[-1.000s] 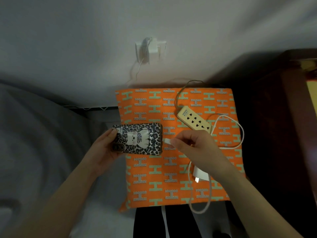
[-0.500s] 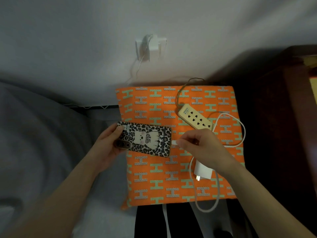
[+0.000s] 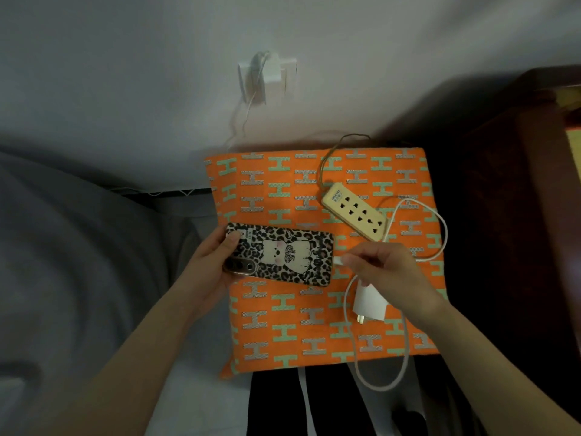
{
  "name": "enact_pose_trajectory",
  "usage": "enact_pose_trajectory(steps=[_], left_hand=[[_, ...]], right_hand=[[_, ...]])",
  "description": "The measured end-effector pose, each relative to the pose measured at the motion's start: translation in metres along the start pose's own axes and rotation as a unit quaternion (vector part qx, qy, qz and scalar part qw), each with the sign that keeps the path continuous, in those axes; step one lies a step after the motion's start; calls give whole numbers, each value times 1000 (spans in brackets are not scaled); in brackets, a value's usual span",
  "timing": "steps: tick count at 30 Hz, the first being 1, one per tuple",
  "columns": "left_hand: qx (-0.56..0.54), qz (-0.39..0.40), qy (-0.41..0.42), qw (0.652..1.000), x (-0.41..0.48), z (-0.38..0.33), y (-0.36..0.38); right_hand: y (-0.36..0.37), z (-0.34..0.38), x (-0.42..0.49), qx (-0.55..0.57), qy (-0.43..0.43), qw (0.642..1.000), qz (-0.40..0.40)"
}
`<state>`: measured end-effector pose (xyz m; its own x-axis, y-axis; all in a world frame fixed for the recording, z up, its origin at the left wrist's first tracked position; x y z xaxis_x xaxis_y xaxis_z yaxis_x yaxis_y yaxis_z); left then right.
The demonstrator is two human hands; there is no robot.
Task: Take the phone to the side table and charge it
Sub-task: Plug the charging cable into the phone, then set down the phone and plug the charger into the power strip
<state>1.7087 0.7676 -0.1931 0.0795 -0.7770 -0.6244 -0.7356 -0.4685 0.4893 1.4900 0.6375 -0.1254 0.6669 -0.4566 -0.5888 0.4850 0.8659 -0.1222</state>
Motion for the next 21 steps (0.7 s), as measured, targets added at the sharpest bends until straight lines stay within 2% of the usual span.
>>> enact_pose_trajectory(steps=[2, 4, 6, 7, 10, 13, 15, 19, 20, 21], left_hand=[[18, 6, -10, 1000, 6, 1, 3], [57, -12, -23, 998, 13, -1, 3], [129, -30, -45, 990, 21, 1, 3], [174, -34, -57, 983, 24, 4, 4], [260, -40, -77, 962, 32, 16, 12], [324, -52, -54, 943, 38, 18, 19], [456, -51, -38, 888, 42, 14, 22], [685, -63, -4, 726, 48, 6, 26], [711, -63, -1, 700, 48, 5, 27], [722, -62, -6, 689, 49, 4, 28]], right_hand=[[-10, -14, -8, 42, 10, 999, -24], [-27, -36, -17, 65, 42, 992, -104], [-40, -62, -26, 34, 93, 979, -178], [-42, -75, -30, 7, 124, 974, -192], [-34, -106, -34, -43, 206, 962, -176], [-22, -115, -27, -99, 222, 956, -164], [-20, -119, -21, -115, 236, 949, -174], [-19, -123, -15, -108, 271, 940, -178], [-17, -122, -14, -124, 271, 939, -171], [-15, -122, -13, -140, 270, 938, -166]])
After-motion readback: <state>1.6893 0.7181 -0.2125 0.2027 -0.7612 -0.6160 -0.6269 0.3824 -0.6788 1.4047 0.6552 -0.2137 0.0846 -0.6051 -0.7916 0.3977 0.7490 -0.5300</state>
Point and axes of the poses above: each hand's wrist, its own x-axis towards the middle knuckle, its own y-axis out of the palm, z = x × y, the point moved 5 cm from there along x, towards the middle knuckle, and after that the axes turned 12 degrees about z, right-handed, at the moved point
